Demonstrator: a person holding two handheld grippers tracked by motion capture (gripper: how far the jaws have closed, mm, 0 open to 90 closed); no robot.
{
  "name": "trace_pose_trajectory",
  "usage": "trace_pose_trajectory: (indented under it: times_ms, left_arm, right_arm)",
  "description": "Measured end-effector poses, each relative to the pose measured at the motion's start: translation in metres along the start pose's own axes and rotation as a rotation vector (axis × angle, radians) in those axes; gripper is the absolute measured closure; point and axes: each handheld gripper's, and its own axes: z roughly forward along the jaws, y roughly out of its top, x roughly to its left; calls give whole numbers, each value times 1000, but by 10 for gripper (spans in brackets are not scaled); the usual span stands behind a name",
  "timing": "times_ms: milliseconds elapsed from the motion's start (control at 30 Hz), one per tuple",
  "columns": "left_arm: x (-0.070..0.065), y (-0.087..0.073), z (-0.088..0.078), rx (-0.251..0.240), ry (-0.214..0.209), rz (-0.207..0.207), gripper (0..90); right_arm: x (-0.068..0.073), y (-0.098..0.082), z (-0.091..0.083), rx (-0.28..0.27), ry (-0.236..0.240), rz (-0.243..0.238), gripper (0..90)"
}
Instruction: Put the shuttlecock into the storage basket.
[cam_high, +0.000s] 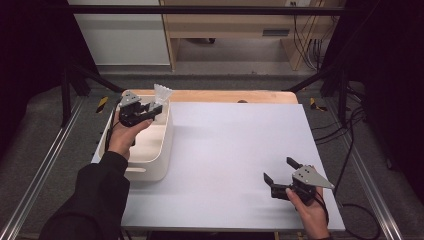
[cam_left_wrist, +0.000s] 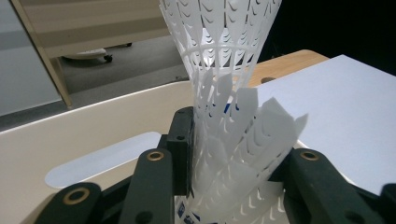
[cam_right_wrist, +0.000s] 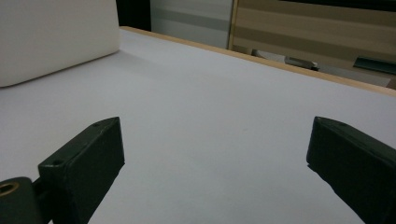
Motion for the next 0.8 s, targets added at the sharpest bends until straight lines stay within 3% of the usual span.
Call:
trace_pose_trajectory:
  times_ms: [333,800]
  left_arm:
    - [1,-1,2,-3,1,-6,642]
    - [2,-6,7,34,-19,30,642]
  right_arm:
    - [0,0,0,-1,1,4,41]
    - [-1,0,1,1,1,1,41]
